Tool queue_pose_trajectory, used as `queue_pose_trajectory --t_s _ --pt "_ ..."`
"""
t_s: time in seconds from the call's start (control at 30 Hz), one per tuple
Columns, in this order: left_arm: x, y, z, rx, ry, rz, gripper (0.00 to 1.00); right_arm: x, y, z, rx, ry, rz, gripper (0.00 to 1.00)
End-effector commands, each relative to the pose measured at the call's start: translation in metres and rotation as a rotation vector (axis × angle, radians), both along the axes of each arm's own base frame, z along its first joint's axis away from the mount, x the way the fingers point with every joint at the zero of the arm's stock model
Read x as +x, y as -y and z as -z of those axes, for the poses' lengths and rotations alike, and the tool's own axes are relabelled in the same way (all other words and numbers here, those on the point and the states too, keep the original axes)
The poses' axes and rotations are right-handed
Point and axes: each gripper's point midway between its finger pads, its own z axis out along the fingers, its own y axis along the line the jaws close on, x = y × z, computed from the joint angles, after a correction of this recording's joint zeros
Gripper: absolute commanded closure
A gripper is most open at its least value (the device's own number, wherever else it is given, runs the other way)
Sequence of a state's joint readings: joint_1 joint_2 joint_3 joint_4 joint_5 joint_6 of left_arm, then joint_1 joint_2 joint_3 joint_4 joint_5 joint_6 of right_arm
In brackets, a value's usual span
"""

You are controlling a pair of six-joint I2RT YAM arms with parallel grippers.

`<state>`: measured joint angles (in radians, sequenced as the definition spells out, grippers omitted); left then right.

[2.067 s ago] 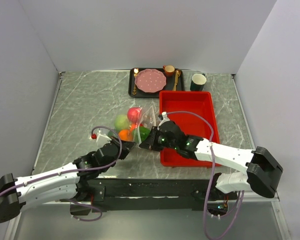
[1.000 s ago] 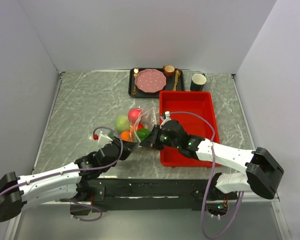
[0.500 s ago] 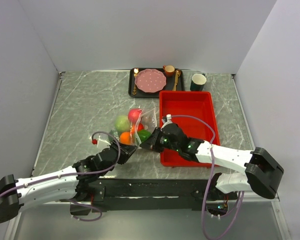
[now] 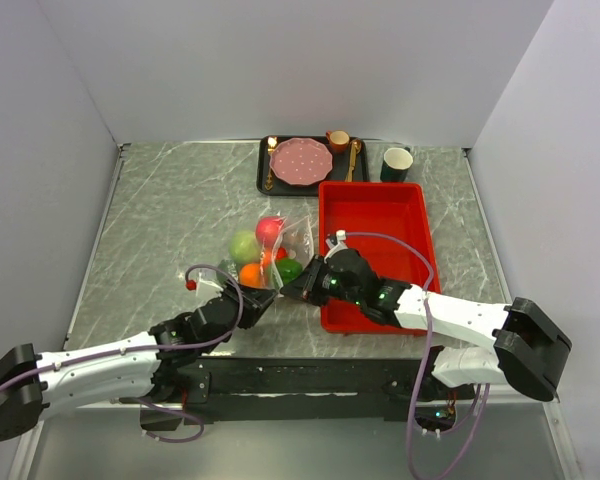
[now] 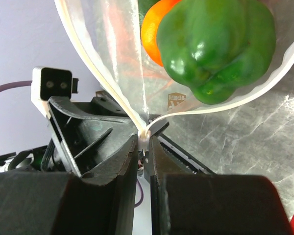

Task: Place the food in the zip-top bag and seal the zipper
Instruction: Zip the zipper food storage bag at the center of the board.

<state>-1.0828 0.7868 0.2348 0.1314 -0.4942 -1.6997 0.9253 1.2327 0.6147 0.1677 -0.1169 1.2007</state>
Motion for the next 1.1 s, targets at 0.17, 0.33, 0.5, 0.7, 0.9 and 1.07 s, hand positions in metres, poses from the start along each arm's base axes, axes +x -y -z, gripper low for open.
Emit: queue_pose_trajectory --t_s 0.17,0.33,0.5,0.7,0.9,1.07 --pt "0.007 0.003 -0.016 -0.081 0.034 -0.038 0.58 -0.007 -0.011 -0.012 0.057 0.012 -0.051 1.00" --pt "0.009 -0.002 -0.017 -0.090 0.034 -0.064 0.59 -0.010 -0.013 -0.007 0.048 0.001 -0.064 1.00" --pt "0.009 -0.001 -0.015 -0.089 0.025 -0.065 0.66 -0.012 -0.016 -0.007 0.044 -0.002 -0.079 1.00" --pt "0.008 -0.002 -0.013 -0.091 0.016 -0.065 0.82 -0.012 -0.017 -0.006 0.040 -0.004 -0.082 1.00" --pt "0.006 -0.005 -0.011 -0.084 0.005 -0.063 0.99 -0.010 -0.017 -0.004 0.027 0.000 -0.071 1.00" --pt "0.003 -0.008 -0.010 -0.076 0.005 -0.055 0.99 -0.002 -0.014 -0.003 -0.011 0.018 -0.042 1.00"
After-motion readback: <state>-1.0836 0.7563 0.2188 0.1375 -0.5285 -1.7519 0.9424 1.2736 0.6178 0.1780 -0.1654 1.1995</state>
